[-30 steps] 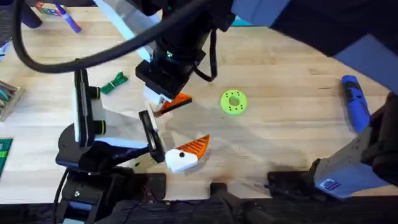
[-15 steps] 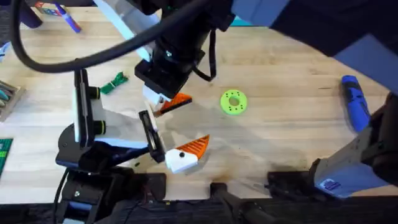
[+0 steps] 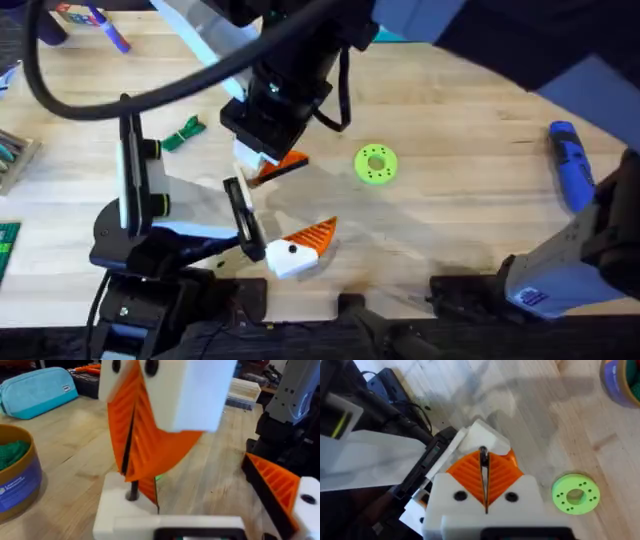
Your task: Pick up the gripper from the table and insert it into the empty holder that is missing its gripper. Then pick up a screw, insert it into the mounting hole, and use the screwdriver to tighten it. Finally, clean up the table by picking up the vegetable and placing it into the bucket.
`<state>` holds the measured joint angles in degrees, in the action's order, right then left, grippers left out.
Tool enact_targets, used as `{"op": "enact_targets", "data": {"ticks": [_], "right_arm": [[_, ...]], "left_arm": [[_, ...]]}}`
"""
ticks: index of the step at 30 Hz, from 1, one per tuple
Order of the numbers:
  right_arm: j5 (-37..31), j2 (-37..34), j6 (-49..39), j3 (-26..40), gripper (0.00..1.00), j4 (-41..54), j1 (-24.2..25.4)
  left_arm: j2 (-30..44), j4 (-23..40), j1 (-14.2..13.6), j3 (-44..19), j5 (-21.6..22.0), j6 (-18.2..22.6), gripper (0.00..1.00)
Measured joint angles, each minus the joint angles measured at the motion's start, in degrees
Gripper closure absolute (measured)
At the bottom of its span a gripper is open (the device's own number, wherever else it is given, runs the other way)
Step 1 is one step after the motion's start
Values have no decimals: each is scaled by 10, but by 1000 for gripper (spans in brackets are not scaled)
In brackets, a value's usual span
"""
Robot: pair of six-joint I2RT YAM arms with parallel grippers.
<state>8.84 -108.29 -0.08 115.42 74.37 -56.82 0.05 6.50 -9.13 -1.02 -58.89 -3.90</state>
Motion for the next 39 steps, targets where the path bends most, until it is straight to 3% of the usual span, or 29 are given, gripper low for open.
{"op": "enact_targets", "data": {"ticks": [39], "right_arm": [[3,-20,0,0,989,-9,0]], "left_arm": [[0,1,0,0,-1,-7,9]]}}
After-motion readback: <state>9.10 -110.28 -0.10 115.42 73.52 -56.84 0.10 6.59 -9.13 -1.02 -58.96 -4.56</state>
